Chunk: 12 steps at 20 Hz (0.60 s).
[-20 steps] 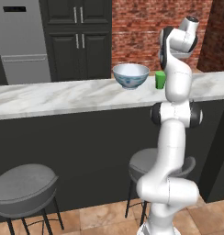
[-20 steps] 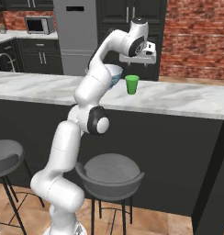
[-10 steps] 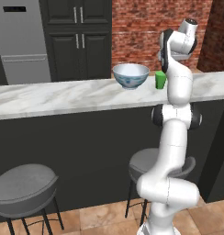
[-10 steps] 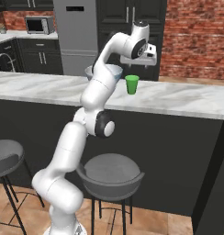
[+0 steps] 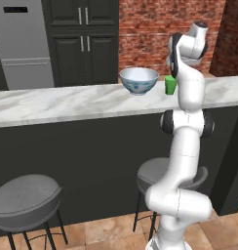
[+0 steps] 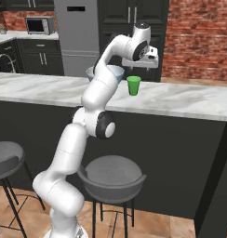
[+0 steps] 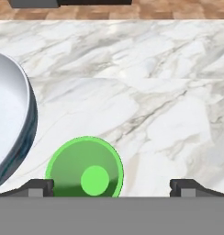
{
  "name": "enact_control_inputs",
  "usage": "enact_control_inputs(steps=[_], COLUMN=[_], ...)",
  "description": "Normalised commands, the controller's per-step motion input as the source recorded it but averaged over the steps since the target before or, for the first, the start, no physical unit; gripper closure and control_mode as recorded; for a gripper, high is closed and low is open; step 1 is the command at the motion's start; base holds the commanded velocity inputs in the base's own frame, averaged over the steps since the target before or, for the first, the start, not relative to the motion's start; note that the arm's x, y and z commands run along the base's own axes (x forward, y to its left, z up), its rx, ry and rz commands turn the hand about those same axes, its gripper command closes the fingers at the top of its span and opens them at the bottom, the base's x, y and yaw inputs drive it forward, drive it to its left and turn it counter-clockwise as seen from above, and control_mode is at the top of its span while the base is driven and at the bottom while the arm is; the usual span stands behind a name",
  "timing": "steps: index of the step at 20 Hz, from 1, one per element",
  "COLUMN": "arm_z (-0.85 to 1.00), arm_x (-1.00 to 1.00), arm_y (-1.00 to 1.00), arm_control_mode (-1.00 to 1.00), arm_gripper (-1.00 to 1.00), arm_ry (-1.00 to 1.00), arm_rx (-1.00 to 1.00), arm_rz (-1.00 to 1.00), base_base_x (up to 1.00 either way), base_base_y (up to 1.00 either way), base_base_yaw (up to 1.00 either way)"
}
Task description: Place the cup inside the bowl on the dining table and move the bowl to any counter.
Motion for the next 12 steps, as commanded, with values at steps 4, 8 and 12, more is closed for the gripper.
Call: enact_control_inputs(steps=[4, 8, 12], arm_z=[-0.11, -0.08, -0.07], arm_x=[0.0, 0.0, 0.0], arm_y=[0.0, -0.01, -0.02], arm_control_mode=[-1.0, -1.0, -1.0], arm_gripper=[-1.0, -1.0, -1.0], arm_ry=[0.05, 0.06, 0.04], arm_rx=[0.0, 0.0, 0.0], arm_rz=[0.0, 0.0, 0.0], base_base_x=[0.0, 0.0, 0.0], base_base_y=[0.0, 0.0, 0.0], base_base_yaw=[0.0, 0.0, 0.0])
